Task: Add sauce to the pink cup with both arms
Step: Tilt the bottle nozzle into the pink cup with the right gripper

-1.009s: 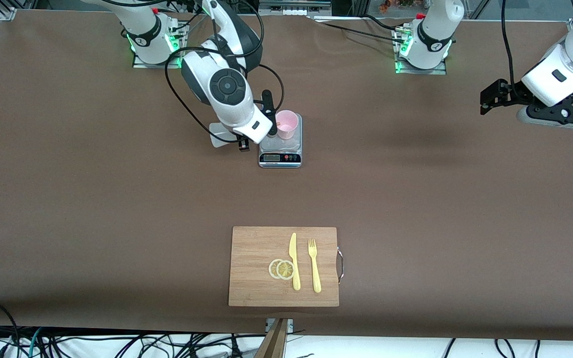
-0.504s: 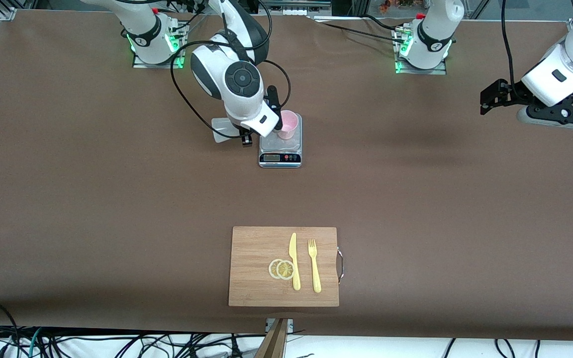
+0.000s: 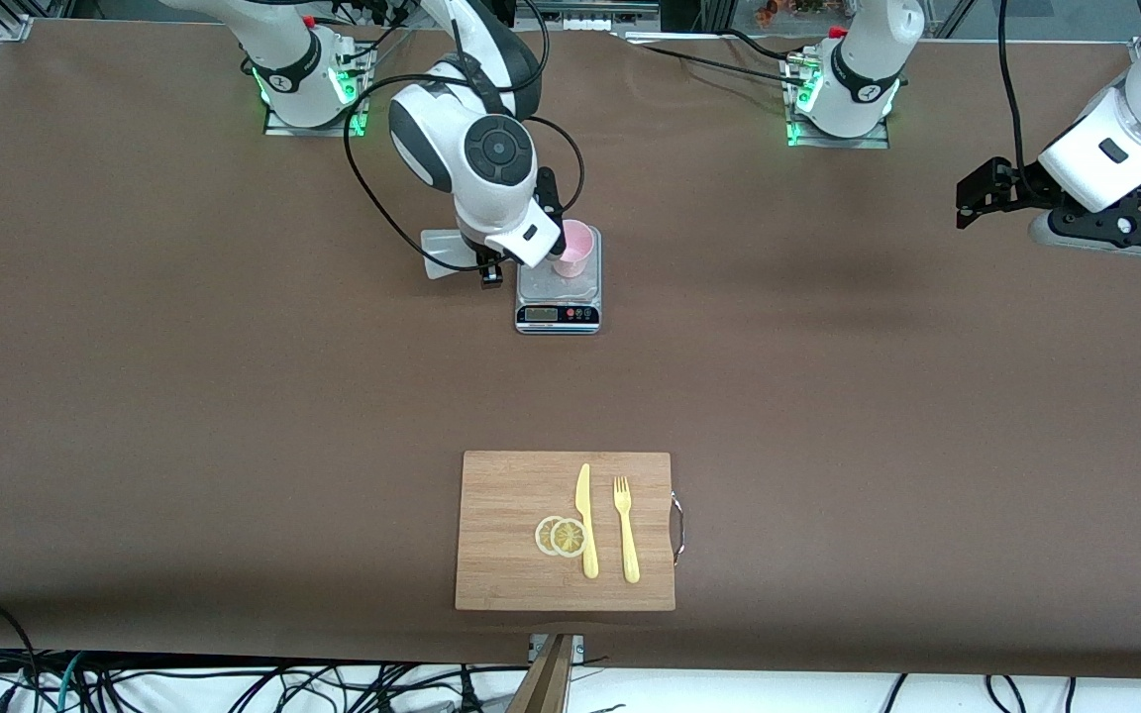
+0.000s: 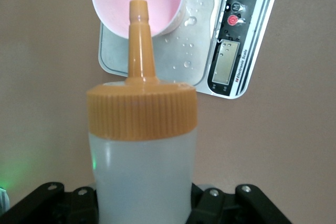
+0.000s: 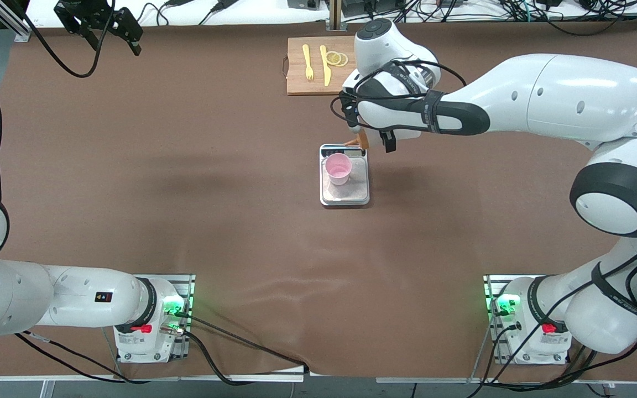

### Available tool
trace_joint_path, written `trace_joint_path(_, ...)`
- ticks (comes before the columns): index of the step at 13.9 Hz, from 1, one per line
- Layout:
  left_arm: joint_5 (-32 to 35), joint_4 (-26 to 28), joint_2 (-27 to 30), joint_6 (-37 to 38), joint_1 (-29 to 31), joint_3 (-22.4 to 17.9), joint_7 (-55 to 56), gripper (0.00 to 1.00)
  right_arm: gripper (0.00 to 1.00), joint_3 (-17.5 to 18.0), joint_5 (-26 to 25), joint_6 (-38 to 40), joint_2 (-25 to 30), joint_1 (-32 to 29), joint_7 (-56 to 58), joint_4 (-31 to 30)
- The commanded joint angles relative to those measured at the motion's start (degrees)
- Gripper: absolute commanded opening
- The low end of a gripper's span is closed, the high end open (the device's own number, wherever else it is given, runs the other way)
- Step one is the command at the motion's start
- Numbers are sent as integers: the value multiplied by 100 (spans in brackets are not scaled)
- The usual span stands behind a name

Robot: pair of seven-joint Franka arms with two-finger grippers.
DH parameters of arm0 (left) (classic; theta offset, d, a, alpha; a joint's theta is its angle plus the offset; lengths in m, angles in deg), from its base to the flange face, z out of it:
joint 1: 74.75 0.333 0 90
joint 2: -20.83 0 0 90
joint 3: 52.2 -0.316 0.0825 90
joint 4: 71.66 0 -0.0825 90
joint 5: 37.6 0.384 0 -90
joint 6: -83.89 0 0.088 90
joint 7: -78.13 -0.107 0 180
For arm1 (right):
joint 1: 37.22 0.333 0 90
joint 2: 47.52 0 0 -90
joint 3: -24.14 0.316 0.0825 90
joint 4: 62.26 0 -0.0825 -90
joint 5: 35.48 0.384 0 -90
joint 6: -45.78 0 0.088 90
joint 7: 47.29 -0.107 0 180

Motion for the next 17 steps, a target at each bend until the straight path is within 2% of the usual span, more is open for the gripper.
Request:
trace_joint_path(1,-154,-193,-98,115,30,1,-98,100,0,-35,-119,125,-22,113,-137,102)
trace_joint_path(6,-154,-193,-98,115,30,9,-80,100,0,-35,-320,177,-40,200,-374,120)
trace_joint_path(17,-154,-193,-98,115,30,9,-80,100,0,-35,-558,880,-242,315,-401,603)
